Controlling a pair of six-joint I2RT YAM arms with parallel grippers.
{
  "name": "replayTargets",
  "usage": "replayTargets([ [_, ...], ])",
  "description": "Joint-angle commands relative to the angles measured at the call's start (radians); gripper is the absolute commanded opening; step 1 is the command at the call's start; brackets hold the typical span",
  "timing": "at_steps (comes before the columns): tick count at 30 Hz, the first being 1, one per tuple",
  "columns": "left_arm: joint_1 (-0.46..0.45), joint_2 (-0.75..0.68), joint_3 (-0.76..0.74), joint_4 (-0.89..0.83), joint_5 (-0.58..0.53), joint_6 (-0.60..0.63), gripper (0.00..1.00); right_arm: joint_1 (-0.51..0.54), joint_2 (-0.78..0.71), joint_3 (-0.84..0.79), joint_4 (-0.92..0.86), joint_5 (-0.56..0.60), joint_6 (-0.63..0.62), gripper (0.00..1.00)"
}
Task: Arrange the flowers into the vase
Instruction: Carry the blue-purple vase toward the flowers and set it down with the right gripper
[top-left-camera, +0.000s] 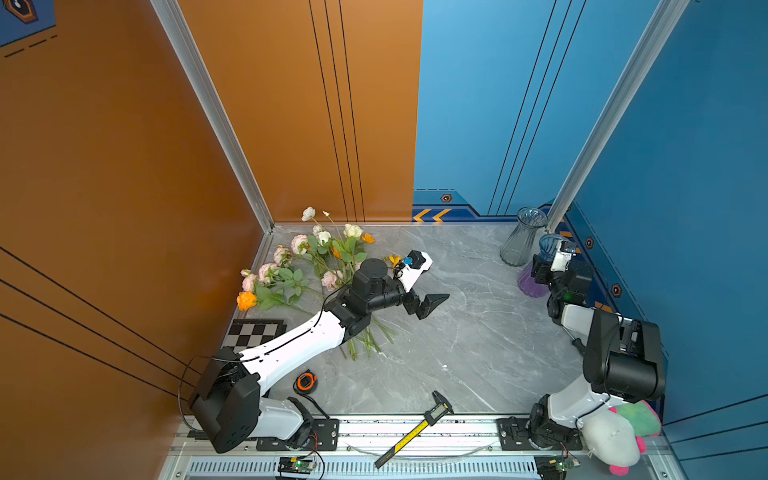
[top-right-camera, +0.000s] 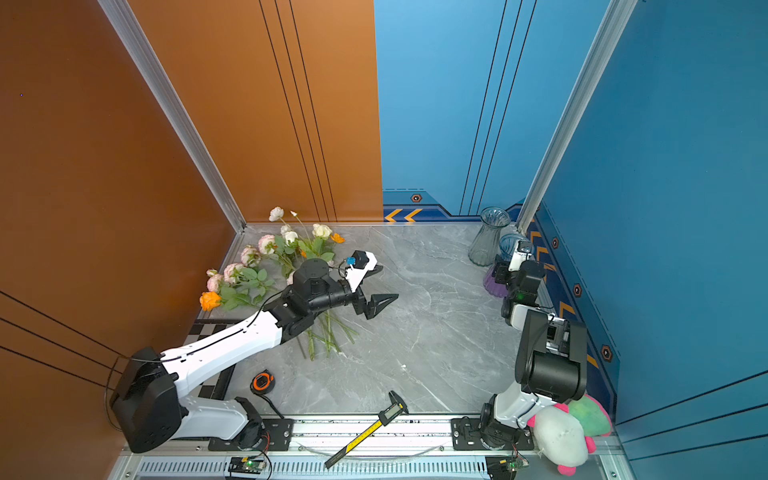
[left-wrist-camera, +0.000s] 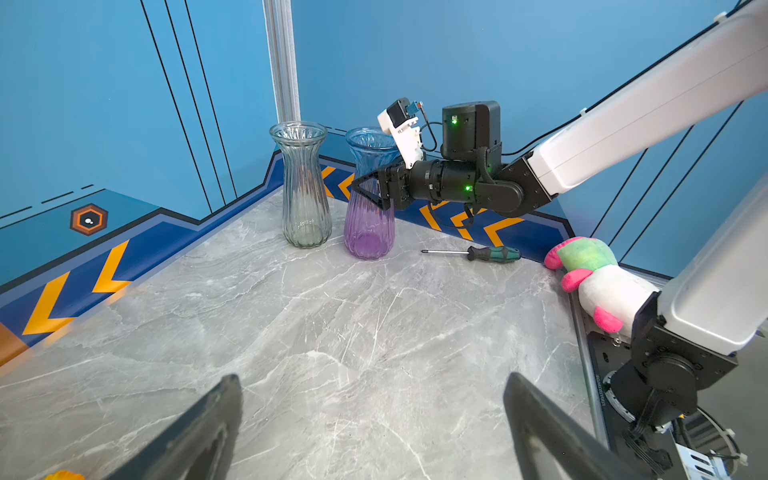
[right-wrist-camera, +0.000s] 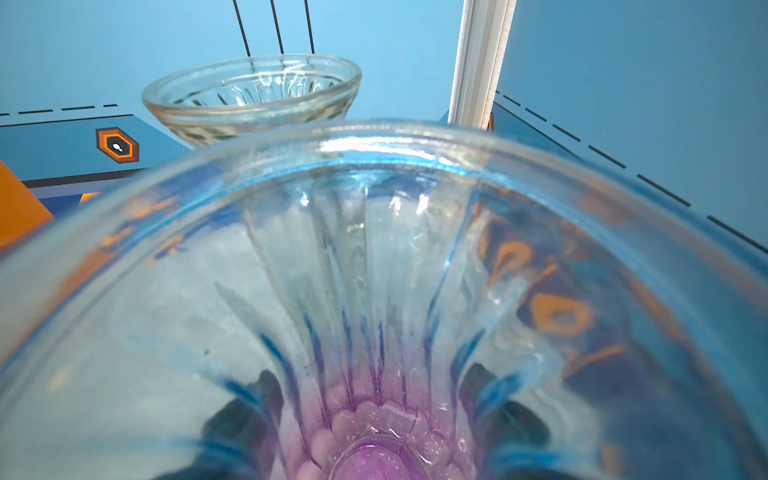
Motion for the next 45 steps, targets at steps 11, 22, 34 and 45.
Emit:
replayTargets([
  [11,0.034,-0.081,-0.022,0.013,0.052,0.024,0.98,0.218,-0.396,-0.078,-0.056,0.089,-0.002,0.2],
  [22,0.192,-0.042,0.193,-0.431,0.169,0.115,0.98,0.664,-0.411,-0.079,-0.058,0.159,0.021,0.17],
  [34,0.425,-0.001,0.259,-0.782,0.451,0.338,0.98,0.918,-0.191,-0.047,0.207,0.216,0.028,0.17],
  [45,0.456,0.02,0.268,-0.782,0.475,0.319,0.98,0.993,-0.022,-0.058,0.464,0.329,0.074,0.17],
])
